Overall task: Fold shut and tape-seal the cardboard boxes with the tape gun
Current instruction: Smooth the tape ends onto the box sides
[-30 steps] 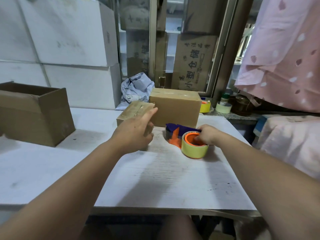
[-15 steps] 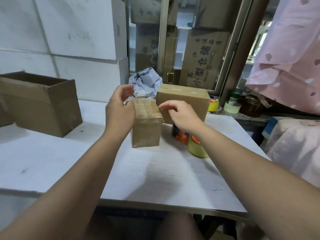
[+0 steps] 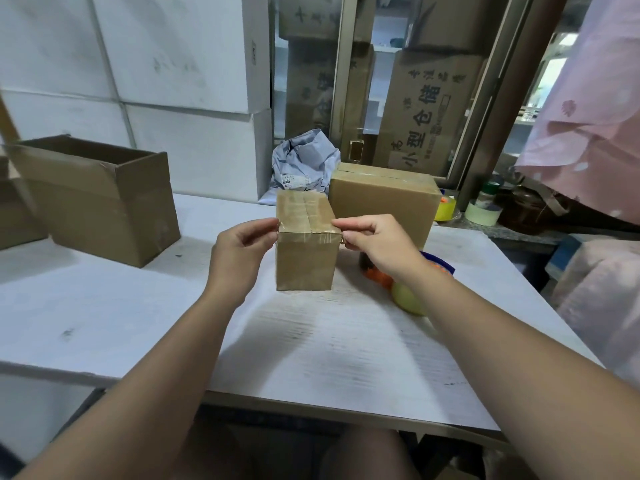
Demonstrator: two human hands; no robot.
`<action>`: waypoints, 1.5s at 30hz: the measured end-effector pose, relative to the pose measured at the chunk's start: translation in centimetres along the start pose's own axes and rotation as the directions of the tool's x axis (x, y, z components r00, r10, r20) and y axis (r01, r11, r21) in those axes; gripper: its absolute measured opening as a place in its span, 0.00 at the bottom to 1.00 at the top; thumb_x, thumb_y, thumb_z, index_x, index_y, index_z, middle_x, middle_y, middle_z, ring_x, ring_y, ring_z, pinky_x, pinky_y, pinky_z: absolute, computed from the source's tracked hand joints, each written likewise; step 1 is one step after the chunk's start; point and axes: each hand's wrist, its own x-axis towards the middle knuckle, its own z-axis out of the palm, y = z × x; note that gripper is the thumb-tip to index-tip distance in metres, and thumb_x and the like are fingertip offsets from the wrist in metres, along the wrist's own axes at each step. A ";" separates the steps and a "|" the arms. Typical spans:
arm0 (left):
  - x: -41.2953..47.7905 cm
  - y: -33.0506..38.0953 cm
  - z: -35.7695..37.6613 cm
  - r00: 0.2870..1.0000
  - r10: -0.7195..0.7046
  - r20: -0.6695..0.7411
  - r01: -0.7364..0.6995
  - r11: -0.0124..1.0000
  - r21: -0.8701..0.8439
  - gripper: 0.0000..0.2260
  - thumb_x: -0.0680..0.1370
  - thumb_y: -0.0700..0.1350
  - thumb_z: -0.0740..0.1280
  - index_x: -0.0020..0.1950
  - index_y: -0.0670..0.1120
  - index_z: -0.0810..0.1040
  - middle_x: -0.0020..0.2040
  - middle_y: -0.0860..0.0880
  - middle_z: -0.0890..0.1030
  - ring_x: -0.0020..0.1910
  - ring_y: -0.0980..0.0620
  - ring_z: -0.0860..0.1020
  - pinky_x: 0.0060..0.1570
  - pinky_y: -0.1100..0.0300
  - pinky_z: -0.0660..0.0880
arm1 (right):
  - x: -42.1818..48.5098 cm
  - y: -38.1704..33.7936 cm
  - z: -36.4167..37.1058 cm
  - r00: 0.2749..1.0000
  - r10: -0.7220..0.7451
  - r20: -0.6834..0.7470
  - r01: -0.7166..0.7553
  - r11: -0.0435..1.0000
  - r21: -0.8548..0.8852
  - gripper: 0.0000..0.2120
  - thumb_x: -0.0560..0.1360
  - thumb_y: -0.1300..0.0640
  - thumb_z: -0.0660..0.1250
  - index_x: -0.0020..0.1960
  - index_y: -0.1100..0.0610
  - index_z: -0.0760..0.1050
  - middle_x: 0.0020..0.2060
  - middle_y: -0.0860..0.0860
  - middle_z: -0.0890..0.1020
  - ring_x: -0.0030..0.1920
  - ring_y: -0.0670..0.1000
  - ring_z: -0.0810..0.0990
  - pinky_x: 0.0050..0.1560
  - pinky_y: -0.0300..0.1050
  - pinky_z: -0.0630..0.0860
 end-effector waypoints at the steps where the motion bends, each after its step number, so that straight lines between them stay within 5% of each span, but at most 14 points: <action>1: 0.1 -0.1 -0.2 1.000 0.002 0.010 -0.002 1.000 0.003 0.14 0.76 0.34 0.67 0.48 0.54 0.82 0.45 0.60 0.84 0.49 0.60 0.81 0.52 0.68 0.75 | 0.2 -0.1 -0.2 1.000 -0.004 0.007 0.004 1.000 -0.028 0.16 0.75 0.65 0.66 0.51 0.44 0.81 0.45 0.46 0.85 0.46 0.45 0.81 0.57 0.44 0.77; 4: 0.3 -0.5 -0.6 1.000 0.005 0.030 -0.005 1.000 0.026 0.14 0.77 0.35 0.66 0.49 0.55 0.81 0.45 0.61 0.83 0.49 0.62 0.80 0.53 0.67 0.75 | 0.6 -0.3 -0.5 0.998 -0.017 0.056 0.022 0.997 -0.075 0.16 0.74 0.64 0.68 0.47 0.42 0.82 0.47 0.39 0.82 0.51 0.41 0.80 0.60 0.43 0.75; 9: 0.4 -0.7 -1.2 0.983 0.159 0.091 -0.179 0.937 0.299 0.14 0.78 0.39 0.66 0.51 0.60 0.78 0.53 0.61 0.79 0.53 0.68 0.75 0.54 0.74 0.69 | 0.5 -0.6 -1.0 0.992 -0.012 0.123 0.025 0.993 -0.112 0.14 0.74 0.64 0.69 0.57 0.51 0.81 0.57 0.43 0.80 0.55 0.37 0.77 0.61 0.36 0.72; 14: 0.6 -0.5 -1.6 0.974 0.164 0.156 -0.204 0.934 0.295 0.13 0.78 0.41 0.66 0.52 0.60 0.79 0.58 0.64 0.76 0.59 0.69 0.73 0.61 0.73 0.67 | 0.0 -0.9 -1.4 0.993 -0.022 0.119 0.035 0.993 -0.112 0.15 0.75 0.64 0.68 0.60 0.55 0.79 0.58 0.46 0.80 0.27 0.29 0.72 0.29 0.22 0.66; 18: 0.5 -0.4 -1.5 0.963 0.170 0.208 -0.232 0.916 0.327 0.15 0.77 0.40 0.67 0.53 0.61 0.78 0.58 0.65 0.76 0.61 0.68 0.73 0.63 0.71 0.67 | -0.3 -0.9 -1.6 0.992 -0.018 0.126 0.029 0.996 -0.086 0.15 0.75 0.65 0.68 0.61 0.57 0.79 0.59 0.48 0.80 0.24 0.30 0.71 0.27 0.23 0.66; 20: 0.5 -0.4 -1.5 0.969 0.159 0.191 -0.214 0.925 0.313 0.15 0.77 0.39 0.67 0.53 0.61 0.79 0.57 0.64 0.77 0.60 0.69 0.73 0.64 0.69 0.68 | -0.1 -0.7 -1.3 0.992 -0.027 0.123 0.036 0.997 -0.072 0.15 0.74 0.64 0.69 0.60 0.56 0.79 0.57 0.47 0.80 0.27 0.29 0.73 0.30 0.22 0.67; 25: 0.5 -0.7 -1.4 0.980 0.121 0.155 -0.156 0.960 0.234 0.14 0.76 0.38 0.68 0.53 0.57 0.80 0.58 0.60 0.79 0.59 0.66 0.76 0.64 0.62 0.70 | 0.1 0.0 -0.4 0.995 -0.047 0.086 0.044 0.998 0.035 0.15 0.71 0.63 0.73 0.50 0.45 0.81 0.52 0.44 0.82 0.52 0.37 0.80 0.58 0.34 0.73; 34: 0.2 -0.9 -0.1 0.976 0.204 0.080 -0.217 0.952 0.216 0.14 0.76 0.34 0.67 0.44 0.55 0.78 0.55 0.55 0.79 0.55 0.62 0.77 0.48 0.71 0.74 | -0.4 0.9 1.4 0.997 -0.070 -0.028 0.075 0.971 0.228 0.12 0.72 0.70 0.70 0.52 0.58 0.80 0.57 0.49 0.78 0.54 0.39 0.80 0.58 0.34 0.74; 45: 1.2 -2.2 0.4 0.983 0.148 0.112 -0.156 0.986 0.065 0.10 0.75 0.34 0.68 0.43 0.49 0.74 0.58 0.54 0.76 0.57 0.59 0.76 0.48 0.67 0.74 | -0.5 2.0 3.8 0.998 -0.040 -0.047 0.059 0.837 0.545 0.12 0.72 0.72 0.67 0.46 0.57 0.74 0.64 0.56 0.74 0.63 0.49 0.75 0.66 0.47 0.71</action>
